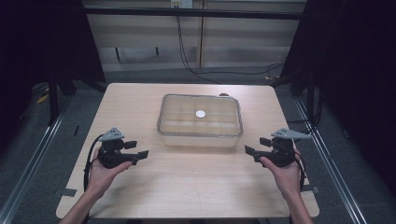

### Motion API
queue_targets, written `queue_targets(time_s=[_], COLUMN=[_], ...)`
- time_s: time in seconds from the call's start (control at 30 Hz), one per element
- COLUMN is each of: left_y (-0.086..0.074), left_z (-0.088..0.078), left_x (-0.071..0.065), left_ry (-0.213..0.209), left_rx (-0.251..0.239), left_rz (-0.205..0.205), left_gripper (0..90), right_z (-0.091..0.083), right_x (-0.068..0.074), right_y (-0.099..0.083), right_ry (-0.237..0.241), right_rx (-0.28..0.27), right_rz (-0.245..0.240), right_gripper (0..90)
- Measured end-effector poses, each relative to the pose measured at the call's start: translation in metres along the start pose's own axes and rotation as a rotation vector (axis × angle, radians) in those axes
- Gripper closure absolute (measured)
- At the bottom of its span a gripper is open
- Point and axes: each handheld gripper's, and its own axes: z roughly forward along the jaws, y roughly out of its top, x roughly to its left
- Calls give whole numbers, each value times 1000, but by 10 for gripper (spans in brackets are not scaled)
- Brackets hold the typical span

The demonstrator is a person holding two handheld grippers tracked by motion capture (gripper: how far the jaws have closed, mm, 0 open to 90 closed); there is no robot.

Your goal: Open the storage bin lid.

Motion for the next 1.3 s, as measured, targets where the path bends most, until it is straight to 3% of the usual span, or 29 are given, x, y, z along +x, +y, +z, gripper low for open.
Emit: queue_targets(time_s=[0.13,0.3,0.4,0.57,0.7,0.8,0.97,1.07,1.13,1.3], left_y=[9,21,30,42,52,61,71,74,76,84], left_z=[4,12,17,23,32,40,48,54,58,68], left_x=[6,7,7,8,10,12,12,14,16,22], left_ry=[13,17,-3,7,5,-29,-16,-15,-16,-23], left_rx=[-2,-5,2,-12,-7,-17,7,23,36,54], left_rz=[-7,30,26,21,39,25,35,32,29,-9], left_gripper=[298,279,286,295,276,249,219,214,214,214], right_z=[7,16,18,24,33,38,47,51,52,61], right_x=[-5,-8,-8,-10,-8,-7,-18,-28,-33,-43], right_y=[8,23,28,35,39,45,57,62,66,74], right_ry=[0,-1,1,39,-19,20,-6,19,-7,14], right_rx=[6,6,4,-13,11,23,48,55,46,68], right_rz=[4,-3,-7,-20,-72,-59,-53,-6,2,30], right_gripper=[247,241,224,303,304,319,264,235,221,211])
